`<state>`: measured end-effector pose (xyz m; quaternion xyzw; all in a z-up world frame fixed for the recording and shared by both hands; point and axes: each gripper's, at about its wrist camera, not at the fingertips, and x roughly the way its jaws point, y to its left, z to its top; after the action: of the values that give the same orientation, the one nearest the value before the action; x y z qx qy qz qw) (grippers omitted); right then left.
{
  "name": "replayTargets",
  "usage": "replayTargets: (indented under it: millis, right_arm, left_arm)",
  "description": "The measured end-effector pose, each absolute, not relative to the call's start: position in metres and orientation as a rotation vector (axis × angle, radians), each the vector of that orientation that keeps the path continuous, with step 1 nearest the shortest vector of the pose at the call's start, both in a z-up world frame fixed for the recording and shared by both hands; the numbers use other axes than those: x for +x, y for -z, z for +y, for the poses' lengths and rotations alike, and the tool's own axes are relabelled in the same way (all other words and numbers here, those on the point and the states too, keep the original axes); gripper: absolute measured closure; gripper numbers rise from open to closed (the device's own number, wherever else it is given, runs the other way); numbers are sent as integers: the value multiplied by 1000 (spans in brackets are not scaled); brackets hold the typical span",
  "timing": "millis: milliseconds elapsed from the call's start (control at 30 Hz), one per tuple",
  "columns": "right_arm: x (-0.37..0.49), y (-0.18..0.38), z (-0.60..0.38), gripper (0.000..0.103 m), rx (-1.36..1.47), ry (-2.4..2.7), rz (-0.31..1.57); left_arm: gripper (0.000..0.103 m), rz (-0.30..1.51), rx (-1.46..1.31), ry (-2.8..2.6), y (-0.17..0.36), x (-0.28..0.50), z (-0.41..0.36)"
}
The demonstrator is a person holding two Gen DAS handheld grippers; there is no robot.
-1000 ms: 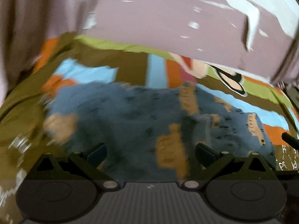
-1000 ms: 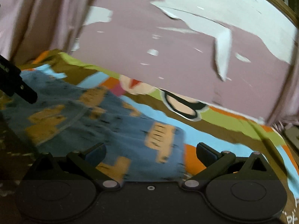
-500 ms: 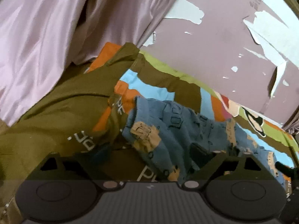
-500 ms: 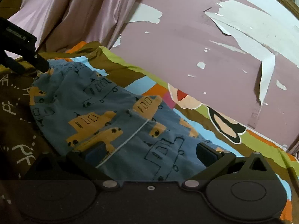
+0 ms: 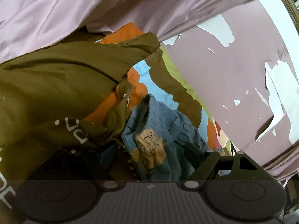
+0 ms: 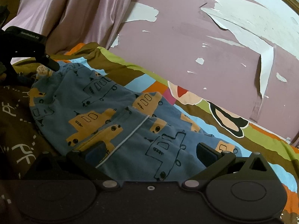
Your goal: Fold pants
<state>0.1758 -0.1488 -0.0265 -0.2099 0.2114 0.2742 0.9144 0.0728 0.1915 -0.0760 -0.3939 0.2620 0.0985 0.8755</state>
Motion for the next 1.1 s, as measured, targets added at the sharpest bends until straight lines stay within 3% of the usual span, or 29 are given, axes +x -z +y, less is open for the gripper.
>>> replayTargets:
  millis: [133, 200, 300, 467, 600, 1100]
  right_arm:
    - [176, 27, -149, 1, -430, -566, 435]
    - [176, 27, -149, 1, -429, -566, 437]
    - [176, 27, -150, 1, -425, -570, 439]
    - [177, 28, -150, 1, -423, -572, 439]
    - [177, 28, -150, 1, -422, -574, 441]
    - [178, 27, -151, 1, -409, -580, 443]
  left_arm:
    - [30, 546, -812, -245, 76, 70, 188]
    - [48, 546, -826, -276, 76, 67, 188]
    - [68, 555, -860, -300, 78, 63, 192]
    - [82, 543, -828, -310, 70, 60, 183]
    - [86, 541, -713, -343, 55, 62, 166]
    - [86, 560, -89, -436, 12, 78, 69]
